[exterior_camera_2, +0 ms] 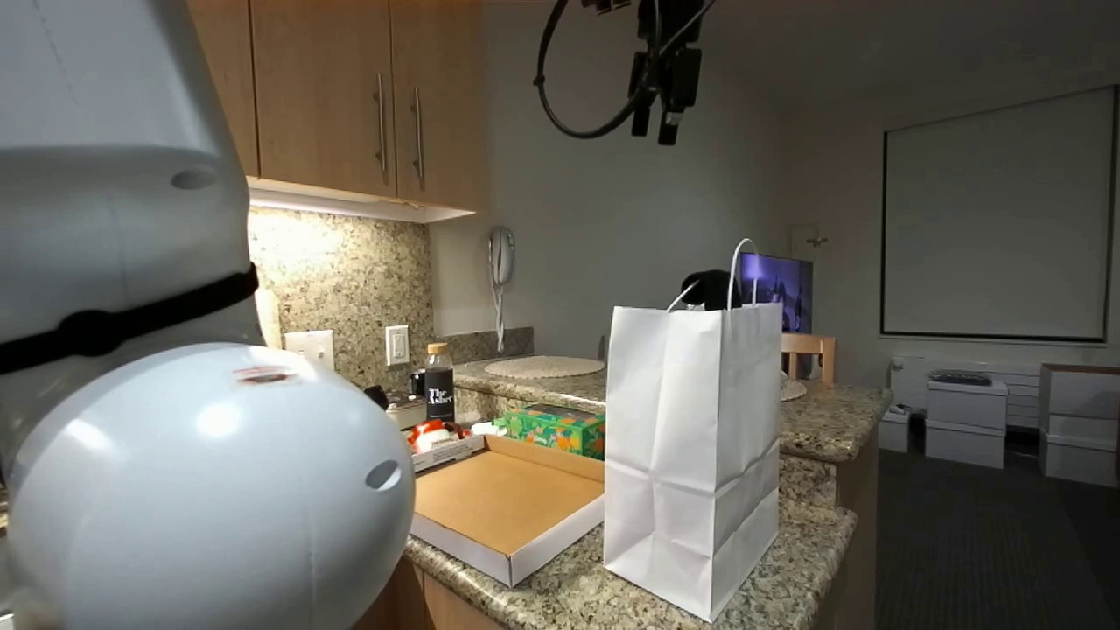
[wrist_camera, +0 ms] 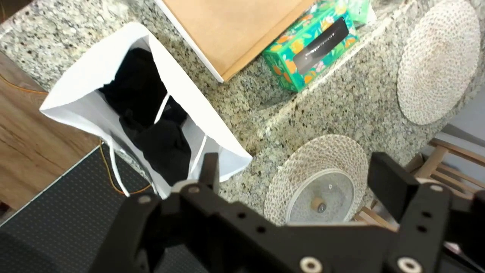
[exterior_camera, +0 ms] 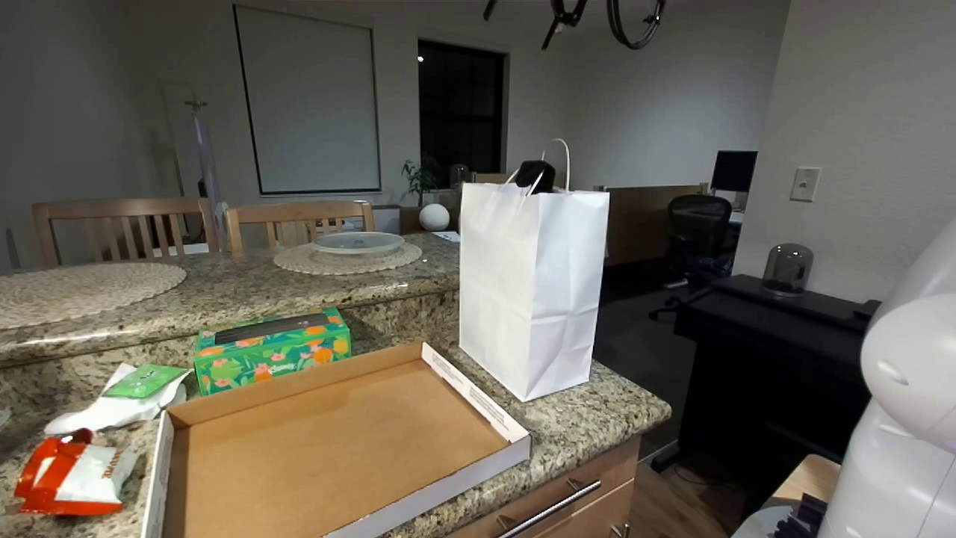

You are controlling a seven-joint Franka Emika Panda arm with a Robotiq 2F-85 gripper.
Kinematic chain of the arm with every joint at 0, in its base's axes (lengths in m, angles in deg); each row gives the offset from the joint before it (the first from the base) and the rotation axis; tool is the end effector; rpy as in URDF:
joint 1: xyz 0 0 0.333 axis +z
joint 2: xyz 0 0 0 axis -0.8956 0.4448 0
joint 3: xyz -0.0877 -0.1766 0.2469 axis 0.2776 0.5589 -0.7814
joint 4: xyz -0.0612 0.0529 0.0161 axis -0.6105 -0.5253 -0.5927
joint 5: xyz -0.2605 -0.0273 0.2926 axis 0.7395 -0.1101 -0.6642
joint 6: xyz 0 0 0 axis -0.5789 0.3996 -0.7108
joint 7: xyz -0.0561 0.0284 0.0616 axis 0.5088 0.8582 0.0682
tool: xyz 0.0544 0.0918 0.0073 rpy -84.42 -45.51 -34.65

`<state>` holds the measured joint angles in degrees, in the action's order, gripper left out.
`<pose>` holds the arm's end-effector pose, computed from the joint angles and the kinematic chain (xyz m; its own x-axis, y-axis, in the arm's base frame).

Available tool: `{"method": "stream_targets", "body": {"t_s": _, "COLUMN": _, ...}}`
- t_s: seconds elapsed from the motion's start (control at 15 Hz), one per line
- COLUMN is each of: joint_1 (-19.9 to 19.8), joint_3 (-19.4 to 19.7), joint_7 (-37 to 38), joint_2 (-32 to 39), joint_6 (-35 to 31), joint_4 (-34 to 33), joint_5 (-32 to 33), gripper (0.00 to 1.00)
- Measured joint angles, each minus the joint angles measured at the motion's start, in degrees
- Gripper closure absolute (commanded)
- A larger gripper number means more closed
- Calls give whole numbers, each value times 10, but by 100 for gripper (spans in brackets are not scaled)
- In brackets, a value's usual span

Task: Put the socks in the bag

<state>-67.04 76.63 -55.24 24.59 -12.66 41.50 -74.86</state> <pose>0.4638 -0.0393 0.7544 0.7634 -0.6458 -0.0067 -0.5920 -0.6956 -0.4071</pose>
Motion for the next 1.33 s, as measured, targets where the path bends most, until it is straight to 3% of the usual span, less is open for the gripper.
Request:
{"method": "stream_targets", "body": {"t_s": 0.47, "joint_1": 4, "joint_3": -54, "joint_7": 9, "joint_2": 15, "joint_6": 102, "joint_4": 43, "joint_5": 48, "gripper": 0}}
{"method": "stream_targets", "body": {"t_s": 0.93, "joint_1": 4, "joint_3": -77, "joint_7": 125, "joint_2": 35, "joint_6": 100, "joint_4": 90, "joint_5": 180, "gripper": 0}}
{"method": "stream_targets", "body": {"t_s": 1.33, "joint_1": 5, "joint_3": -77, "joint_7": 157, "joint_2": 55, "joint_6": 99, "joint_4": 91, "joint_5": 209, "gripper": 0}}
